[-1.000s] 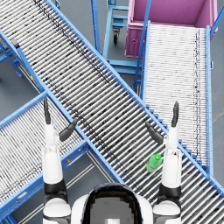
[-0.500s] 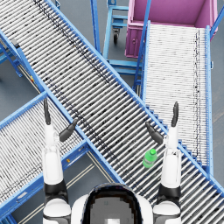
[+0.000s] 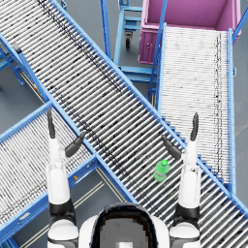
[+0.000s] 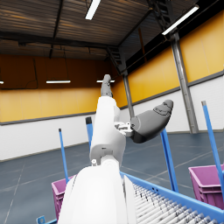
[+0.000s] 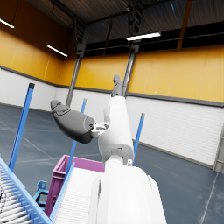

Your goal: Pick up the oil and place it on the left assembly line, put the cola on the right, and keep Sprite still

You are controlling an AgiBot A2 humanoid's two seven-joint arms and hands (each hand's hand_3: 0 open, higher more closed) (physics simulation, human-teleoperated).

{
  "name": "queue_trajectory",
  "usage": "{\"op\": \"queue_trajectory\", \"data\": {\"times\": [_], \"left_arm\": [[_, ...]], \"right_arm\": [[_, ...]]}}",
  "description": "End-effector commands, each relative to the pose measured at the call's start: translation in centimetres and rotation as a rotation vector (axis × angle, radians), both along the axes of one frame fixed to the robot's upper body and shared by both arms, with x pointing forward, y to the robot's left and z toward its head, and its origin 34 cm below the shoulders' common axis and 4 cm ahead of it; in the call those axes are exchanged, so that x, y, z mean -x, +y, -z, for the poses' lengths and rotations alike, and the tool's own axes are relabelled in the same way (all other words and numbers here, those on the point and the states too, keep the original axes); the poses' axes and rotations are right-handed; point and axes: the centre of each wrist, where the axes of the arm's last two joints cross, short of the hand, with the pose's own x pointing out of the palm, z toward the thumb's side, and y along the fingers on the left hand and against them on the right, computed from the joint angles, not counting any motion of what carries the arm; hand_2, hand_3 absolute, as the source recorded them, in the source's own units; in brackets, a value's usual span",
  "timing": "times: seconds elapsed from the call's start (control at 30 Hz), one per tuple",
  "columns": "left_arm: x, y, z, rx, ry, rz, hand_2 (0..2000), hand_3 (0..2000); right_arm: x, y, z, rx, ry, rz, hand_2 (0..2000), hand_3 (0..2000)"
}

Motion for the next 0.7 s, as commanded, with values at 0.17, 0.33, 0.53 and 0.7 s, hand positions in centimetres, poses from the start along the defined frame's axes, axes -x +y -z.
{"op": "queue_trajectory", "data": {"times": [0.17, 0.33, 0.53, 0.7], "left_arm": [[0.0, 0.0, -0.6, -0.001, -0.023, 0.0, 0, 0], [0.1, -0.1, -0.1, 0.002, -0.006, 0.002, 0, 0], [0.1, -0.1, 0.2, 0.006, 0.005, 0.002, 0, 0], [0.1, -0.1, 0.3, 0.007, 0.007, 0.001, 0, 0]], "right_arm": [[0.0, 0.0, -0.3, -0.001, -0.013, 0.0, 0, 0], [-0.1, -0.1, -0.3, -0.004, -0.011, 0.002, 0, 0], [-0.1, 0.0, 0.2, -0.009, 0.007, 0.001, 0, 0], [-0.1, 0.1, 0.3, -0.01, 0.01, -0.001, 0, 0]]}}
